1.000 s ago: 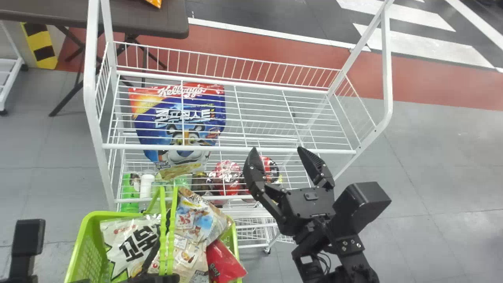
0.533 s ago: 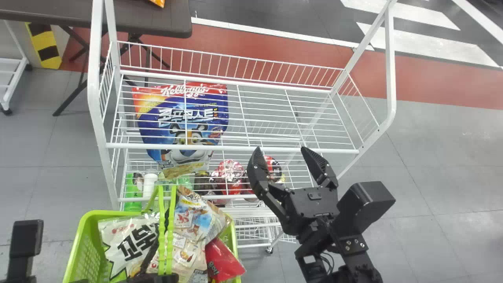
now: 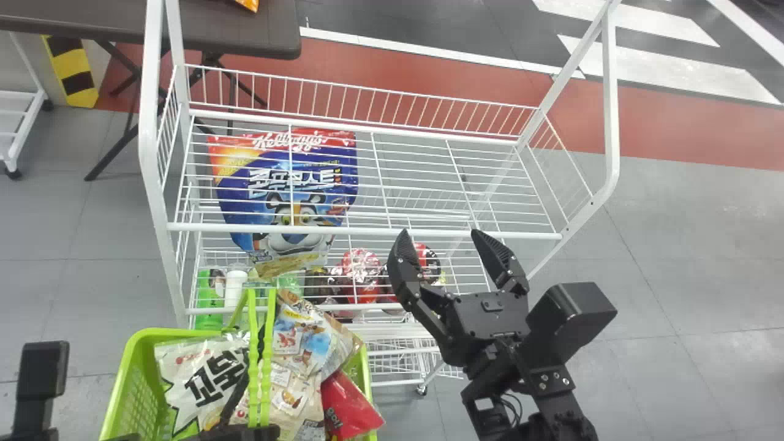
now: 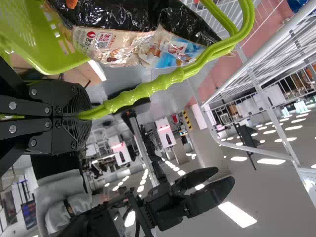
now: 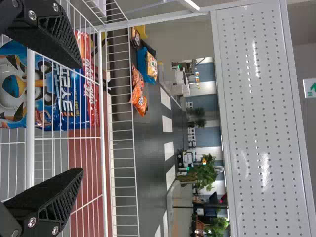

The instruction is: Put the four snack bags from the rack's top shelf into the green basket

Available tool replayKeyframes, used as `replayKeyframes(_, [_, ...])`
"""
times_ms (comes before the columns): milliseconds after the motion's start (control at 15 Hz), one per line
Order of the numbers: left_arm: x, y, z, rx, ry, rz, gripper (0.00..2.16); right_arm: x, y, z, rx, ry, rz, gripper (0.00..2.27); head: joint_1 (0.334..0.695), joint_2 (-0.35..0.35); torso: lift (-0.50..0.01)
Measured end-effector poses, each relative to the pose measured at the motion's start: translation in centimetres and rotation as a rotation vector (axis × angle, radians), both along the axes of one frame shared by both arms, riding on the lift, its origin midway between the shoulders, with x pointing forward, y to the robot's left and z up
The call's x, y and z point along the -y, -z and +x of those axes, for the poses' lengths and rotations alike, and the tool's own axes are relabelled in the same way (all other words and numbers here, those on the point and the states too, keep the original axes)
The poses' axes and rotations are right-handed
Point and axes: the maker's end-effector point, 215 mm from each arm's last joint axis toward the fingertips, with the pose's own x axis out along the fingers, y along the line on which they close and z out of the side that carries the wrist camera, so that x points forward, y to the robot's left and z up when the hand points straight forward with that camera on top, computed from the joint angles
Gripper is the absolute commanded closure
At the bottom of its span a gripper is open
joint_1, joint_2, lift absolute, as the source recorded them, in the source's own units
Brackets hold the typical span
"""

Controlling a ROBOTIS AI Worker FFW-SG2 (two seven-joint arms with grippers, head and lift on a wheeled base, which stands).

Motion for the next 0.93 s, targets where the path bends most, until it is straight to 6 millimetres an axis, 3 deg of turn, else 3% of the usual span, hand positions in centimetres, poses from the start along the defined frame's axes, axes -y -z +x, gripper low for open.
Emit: replayKeyframes(933, [0.01, -0.07, 0.07, 0.001, -0.002, -0.001, 2.12, 0.01, 0.16, 0.07, -0.004, -0.006, -0.003, 0.07, 0.695, -0.313, 0.000])
